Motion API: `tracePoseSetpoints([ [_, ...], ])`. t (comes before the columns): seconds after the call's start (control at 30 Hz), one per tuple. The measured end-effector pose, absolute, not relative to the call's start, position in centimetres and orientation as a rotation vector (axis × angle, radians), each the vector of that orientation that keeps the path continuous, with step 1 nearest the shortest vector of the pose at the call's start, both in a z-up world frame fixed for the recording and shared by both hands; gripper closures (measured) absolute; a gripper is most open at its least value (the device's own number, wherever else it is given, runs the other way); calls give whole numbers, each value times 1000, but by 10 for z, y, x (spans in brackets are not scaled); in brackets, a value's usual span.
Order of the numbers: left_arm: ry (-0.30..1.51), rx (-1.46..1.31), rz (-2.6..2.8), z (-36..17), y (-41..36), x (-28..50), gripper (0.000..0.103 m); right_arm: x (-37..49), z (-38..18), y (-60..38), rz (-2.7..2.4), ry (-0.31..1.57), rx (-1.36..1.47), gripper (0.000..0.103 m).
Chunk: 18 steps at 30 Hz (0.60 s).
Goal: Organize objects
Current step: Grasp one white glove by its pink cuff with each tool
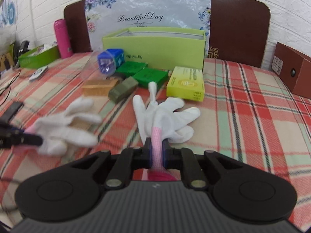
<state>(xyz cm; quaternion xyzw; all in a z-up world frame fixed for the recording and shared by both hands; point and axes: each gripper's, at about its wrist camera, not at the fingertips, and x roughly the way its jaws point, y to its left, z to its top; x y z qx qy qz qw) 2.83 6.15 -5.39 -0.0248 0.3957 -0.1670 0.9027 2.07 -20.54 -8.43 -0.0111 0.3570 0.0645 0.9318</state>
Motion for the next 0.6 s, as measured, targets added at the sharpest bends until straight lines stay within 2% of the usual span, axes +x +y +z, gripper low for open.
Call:
tracePoseSetpoints([
  [0.1, 792, -30, -357, -53, 58, 27, 67, 4, -87, -210, 155, 757, -9, 88],
  [0.17, 764, -15, -347, -51, 55, 29, 38, 1, -88, -210, 151, 759, -7, 68],
  [0.2, 743, -1, -337, -49, 53, 31, 35, 1, -88, -209, 145, 754, -11, 55],
  [0.23, 727, 13, -327, -47, 51, 33, 35, 2, -88, -207, 140, 745, -15, 51],
  [0.5, 710, 69, -373, -45, 35, 42, 35, 12, -90, -199, 103, 733, -53, 50],
  [0.6, 730, 52, -380, -47, 37, 43, 41, 11, -91, -199, 88, 734, -71, 50],
])
